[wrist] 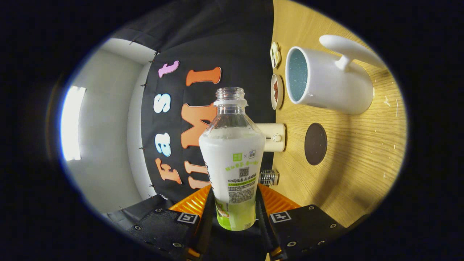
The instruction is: Take the bottle from table, then pour the juice into the cup, finally place the bottle on the coaster
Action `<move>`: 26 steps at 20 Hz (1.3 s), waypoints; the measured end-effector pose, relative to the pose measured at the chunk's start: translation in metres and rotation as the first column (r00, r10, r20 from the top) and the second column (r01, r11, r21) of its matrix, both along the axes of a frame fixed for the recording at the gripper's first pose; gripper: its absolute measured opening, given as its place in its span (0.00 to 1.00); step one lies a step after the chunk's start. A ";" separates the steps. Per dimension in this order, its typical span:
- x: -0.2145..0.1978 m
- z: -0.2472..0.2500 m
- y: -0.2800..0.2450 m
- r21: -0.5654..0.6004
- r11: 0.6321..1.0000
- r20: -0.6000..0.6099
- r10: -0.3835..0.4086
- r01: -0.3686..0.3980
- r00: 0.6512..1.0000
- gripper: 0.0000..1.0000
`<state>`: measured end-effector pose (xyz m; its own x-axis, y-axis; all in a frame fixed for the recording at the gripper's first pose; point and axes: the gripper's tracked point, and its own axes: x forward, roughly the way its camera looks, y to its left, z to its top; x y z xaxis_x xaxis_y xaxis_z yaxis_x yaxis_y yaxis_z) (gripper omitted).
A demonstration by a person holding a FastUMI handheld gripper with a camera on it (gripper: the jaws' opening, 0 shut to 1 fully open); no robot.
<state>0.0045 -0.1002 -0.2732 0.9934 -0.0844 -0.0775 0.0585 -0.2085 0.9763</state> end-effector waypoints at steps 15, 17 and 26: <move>0.008 0.017 0.002 0.153 0.988 0.006 0.006 -0.006 1.000 0.58; 0.006 0.017 -0.004 0.165 0.986 0.008 0.001 -0.003 1.000 0.58; 0.004 0.024 -0.013 0.200 0.980 0.028 -0.021 0.015 0.999 0.58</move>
<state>0.0080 -0.1133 -0.2490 0.9940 -0.0876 -0.0654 0.0251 -0.3998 0.9163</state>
